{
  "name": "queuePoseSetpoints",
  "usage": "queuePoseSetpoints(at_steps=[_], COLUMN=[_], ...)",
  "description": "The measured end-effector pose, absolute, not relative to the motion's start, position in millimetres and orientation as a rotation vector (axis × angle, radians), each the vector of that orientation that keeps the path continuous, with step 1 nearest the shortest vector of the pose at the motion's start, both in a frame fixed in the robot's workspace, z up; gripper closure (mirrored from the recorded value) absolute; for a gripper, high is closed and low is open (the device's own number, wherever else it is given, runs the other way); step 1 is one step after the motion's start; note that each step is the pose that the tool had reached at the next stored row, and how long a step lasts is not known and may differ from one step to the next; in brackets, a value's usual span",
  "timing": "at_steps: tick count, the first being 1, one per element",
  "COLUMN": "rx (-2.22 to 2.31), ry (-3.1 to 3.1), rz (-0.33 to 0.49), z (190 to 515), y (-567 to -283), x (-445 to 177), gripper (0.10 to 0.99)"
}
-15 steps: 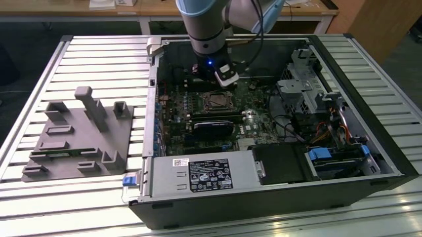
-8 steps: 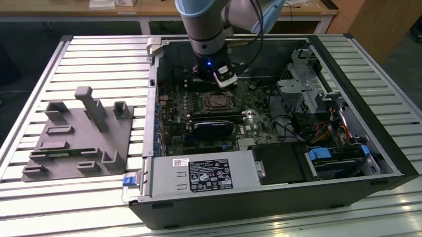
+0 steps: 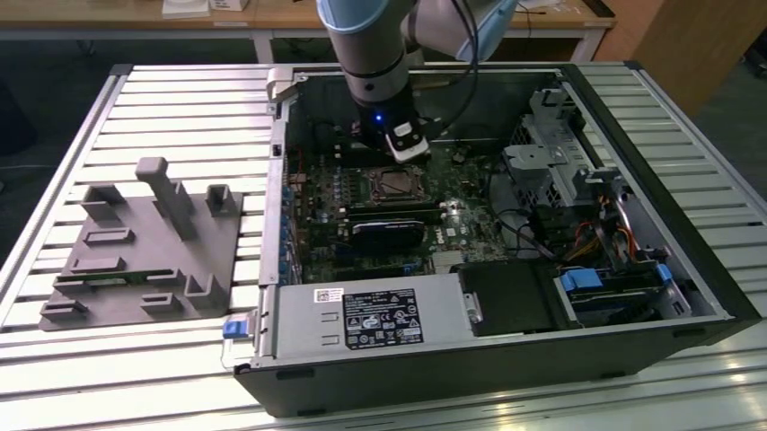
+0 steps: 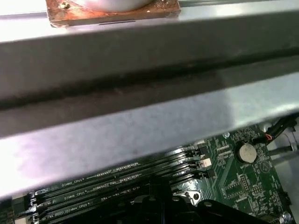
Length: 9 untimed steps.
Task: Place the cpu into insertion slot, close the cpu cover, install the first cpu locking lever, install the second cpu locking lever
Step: 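Install the first cpu locking lever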
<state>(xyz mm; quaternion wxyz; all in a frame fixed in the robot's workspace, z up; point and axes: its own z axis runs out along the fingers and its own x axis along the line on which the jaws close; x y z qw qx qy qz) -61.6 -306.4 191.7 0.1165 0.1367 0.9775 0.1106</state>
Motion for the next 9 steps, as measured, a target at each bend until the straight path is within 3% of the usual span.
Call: queuePoseSetpoints(at_steps=[9], rx=[0.441], ry=[2.852], rz=[0.315], z=[187.8], y=[-306.4], x=[-61.6], gripper=[0.98])
